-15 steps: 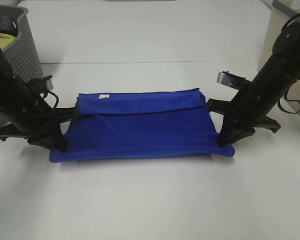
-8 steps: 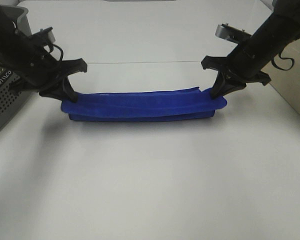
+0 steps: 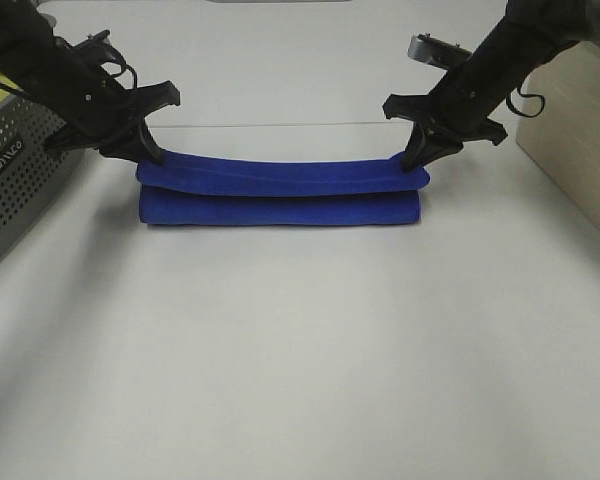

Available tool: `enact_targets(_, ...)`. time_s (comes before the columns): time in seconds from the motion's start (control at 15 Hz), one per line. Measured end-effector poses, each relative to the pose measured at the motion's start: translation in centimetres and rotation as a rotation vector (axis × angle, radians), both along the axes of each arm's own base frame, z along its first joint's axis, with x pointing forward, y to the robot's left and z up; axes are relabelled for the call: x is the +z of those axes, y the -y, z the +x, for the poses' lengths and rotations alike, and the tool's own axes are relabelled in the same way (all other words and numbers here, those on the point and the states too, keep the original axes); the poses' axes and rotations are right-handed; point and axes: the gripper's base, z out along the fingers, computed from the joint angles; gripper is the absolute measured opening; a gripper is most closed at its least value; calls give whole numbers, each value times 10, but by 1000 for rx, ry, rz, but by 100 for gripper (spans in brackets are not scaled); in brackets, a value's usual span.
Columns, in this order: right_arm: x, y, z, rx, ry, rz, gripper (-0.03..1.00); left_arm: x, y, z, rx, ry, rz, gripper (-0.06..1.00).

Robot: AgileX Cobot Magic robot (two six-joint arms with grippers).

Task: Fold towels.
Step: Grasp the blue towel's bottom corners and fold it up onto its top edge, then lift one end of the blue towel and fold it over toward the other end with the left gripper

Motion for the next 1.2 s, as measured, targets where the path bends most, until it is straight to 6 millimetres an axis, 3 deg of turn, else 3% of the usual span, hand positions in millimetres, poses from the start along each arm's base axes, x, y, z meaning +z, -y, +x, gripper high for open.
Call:
enact_targets(0.2,-23,0,1,-6,-41,-10,2,-17,1,5,0,-27,4,3)
enact_targets(0.33,-25,0,1,-6,-46,-10,10,-30,1,5,-1,-54,7,21)
enact_targets(0.47,-21,-1,2,-7,-40,2,36,-31,1,5,-3,-60,7,52)
enact_targets(0.6,-15,-2,1,14,-63,6,69,-28,1,7,-7,-49,9,70)
enact_targets(0.73,-8,0,-1,32,-66,-12,79,-28,-1,5,-40,-64,49,74)
enact_targets(1.2,1,1,-3,44,-61,-25,82,-35,-3,5,-47,-75,75,75)
